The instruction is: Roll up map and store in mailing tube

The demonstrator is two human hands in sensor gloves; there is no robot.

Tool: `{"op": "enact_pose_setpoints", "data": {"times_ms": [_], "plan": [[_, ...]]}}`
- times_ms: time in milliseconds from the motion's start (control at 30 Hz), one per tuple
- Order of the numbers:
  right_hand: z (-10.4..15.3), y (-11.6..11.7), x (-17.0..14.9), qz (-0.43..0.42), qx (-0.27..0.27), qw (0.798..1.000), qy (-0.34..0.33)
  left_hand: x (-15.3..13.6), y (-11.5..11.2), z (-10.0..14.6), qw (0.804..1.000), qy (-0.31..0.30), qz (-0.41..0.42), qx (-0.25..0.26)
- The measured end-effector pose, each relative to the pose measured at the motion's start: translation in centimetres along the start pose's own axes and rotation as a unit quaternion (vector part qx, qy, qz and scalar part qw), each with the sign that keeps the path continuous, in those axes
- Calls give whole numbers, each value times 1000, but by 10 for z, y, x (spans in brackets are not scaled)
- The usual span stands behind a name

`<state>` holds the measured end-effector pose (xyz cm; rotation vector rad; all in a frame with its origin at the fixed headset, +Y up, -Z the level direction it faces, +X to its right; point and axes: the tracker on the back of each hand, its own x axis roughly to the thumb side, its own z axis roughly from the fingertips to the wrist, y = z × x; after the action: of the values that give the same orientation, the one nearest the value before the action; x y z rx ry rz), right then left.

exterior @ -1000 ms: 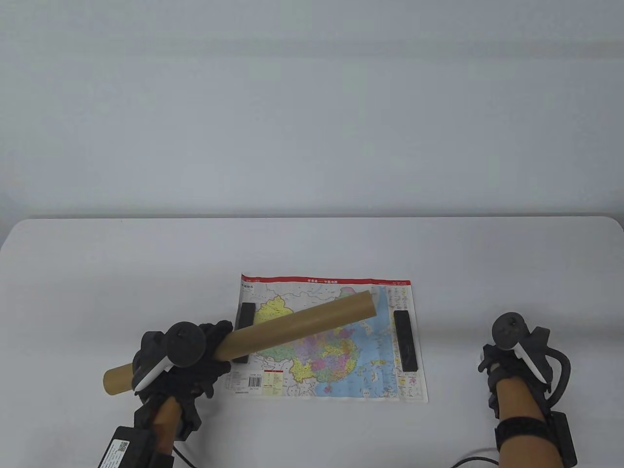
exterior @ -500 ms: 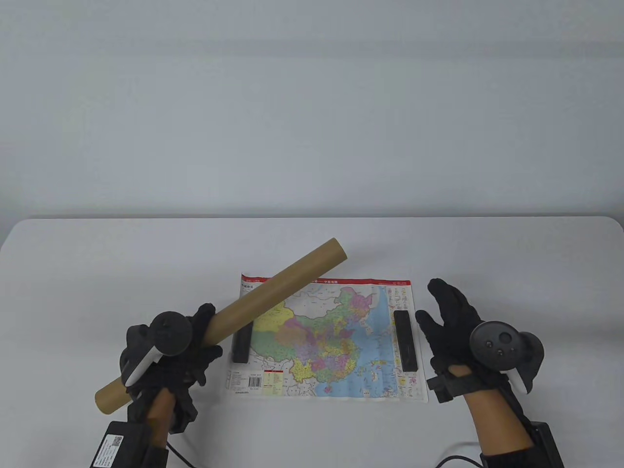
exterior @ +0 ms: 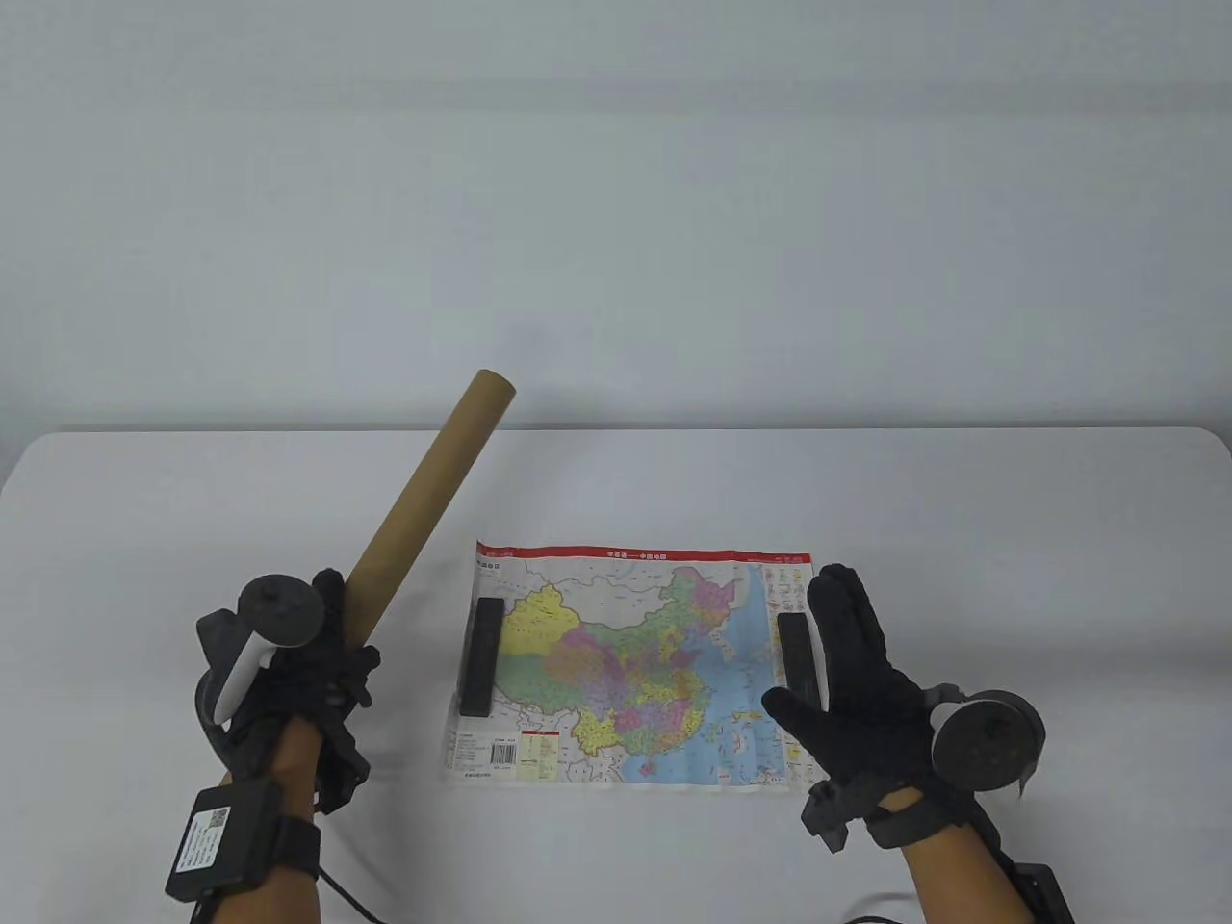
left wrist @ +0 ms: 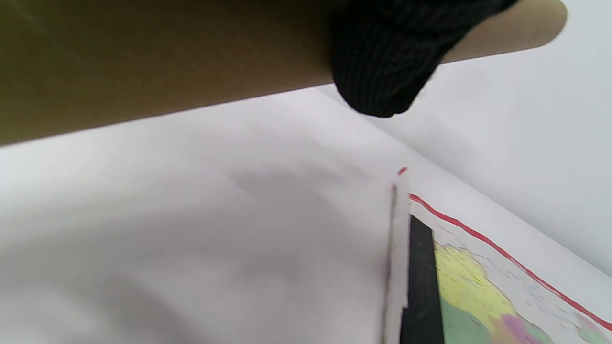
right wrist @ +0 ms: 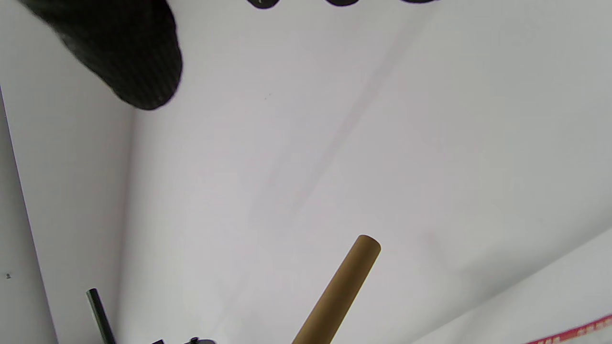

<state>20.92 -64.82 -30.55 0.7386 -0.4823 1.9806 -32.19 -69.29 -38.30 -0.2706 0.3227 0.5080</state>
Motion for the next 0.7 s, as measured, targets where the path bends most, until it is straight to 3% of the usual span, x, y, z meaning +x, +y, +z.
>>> {"op": "enact_pose_setpoints", "data": {"times_ms": [367,700], "plan": [[1,4,-5,-8,13,1000,5,-29,-12,-35,989,147,8,-2],[2,8,-5,2,26,1000,7,-46,-25,-53,977,212,-1,14]]}}
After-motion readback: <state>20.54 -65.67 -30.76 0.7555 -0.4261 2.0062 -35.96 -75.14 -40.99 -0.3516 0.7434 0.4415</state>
